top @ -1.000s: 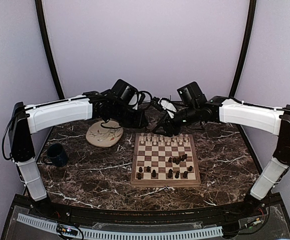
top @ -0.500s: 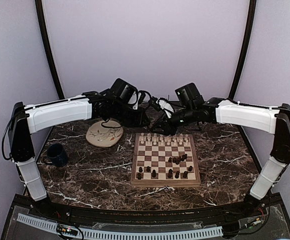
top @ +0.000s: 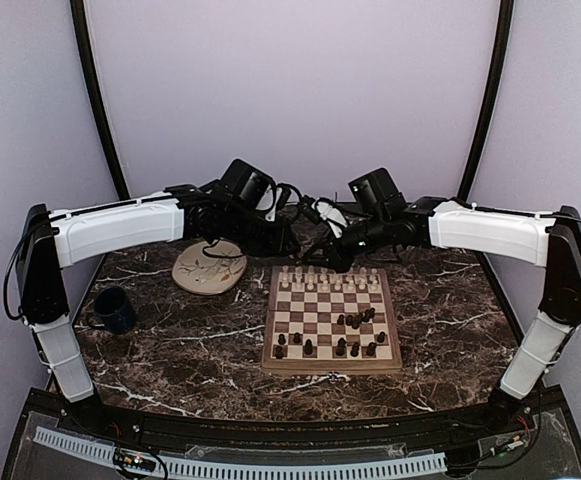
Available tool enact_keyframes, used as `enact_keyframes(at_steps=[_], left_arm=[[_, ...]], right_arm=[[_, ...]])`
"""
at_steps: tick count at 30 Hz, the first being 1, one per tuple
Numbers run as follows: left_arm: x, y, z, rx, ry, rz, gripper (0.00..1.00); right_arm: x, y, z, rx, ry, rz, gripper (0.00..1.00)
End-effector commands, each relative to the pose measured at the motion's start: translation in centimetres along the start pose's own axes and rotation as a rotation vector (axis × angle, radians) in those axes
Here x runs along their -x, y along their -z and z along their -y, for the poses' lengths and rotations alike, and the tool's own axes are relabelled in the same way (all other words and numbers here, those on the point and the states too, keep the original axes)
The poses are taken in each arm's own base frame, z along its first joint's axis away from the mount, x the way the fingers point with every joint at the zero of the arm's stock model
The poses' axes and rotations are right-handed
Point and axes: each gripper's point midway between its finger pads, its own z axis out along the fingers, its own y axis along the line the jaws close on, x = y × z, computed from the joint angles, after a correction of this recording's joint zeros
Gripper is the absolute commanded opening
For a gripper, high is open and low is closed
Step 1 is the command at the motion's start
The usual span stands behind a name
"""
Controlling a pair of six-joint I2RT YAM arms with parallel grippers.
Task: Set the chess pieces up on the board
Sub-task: Pass from the right arm to the left, then place the pawn at b7.
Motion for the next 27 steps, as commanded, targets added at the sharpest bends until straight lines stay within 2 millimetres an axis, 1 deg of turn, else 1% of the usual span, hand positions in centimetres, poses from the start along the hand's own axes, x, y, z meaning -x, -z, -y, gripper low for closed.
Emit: enact_keyframes(at_steps=[1,2,4,7,9,12,16,21,23,27], left_arm=[[1.5,2.6,1.2,-0.047,-0.01,0.066,0.0],[1.6,2.6,1.0,-0.039,-0.011,0.068,0.0],[1.6,2.5,-0.3,-0.004,-0.011,0.071,0.0],[1.5,2.4,-3.4,0.051,0.007,0.069,0.0],[1.5,2.6,-5.3,0.097,-0.001,0.085,0.0],[1.5,3.2,-7.5,0.171,-0.041,0.097,0.0],[1.1,3.8,-8.5,0.21,-0.077,0.101,0.0],[0.5,4.0,-8.8,0.208,-0.089,0.102,0.0],[0.4,4.0,-8.7,0.201,-0.088,0.097,0.0],[0.3,3.9,-8.5,0.187,-0.095,0.098,0.0]], right_arm=[[0.6,-0.1,-0.1,-0.005,0.016,0.013,0.0],[0.6,0.0,-0.2,-0.004,0.017,0.011,0.0],[0.4,0.6,-0.5,-0.003,0.036,0.005,0.0],[-0.1,1.9,-1.1,-0.006,0.078,-0.009,0.0],[-1.0,2.5,-1.5,-0.004,0.108,-0.044,0.0],[-3.2,2.9,-1.7,0.007,0.143,-0.138,0.0],[-6.4,3.6,-2.2,0.037,0.187,-0.286,0.0],[-10.4,4.8,-2.2,0.058,0.239,-0.478,0.0],[-11.7,5.4,-2.2,0.063,0.249,-0.528,0.0],[-13.7,6.1,-2.4,0.078,0.263,-0.597,0.0]])
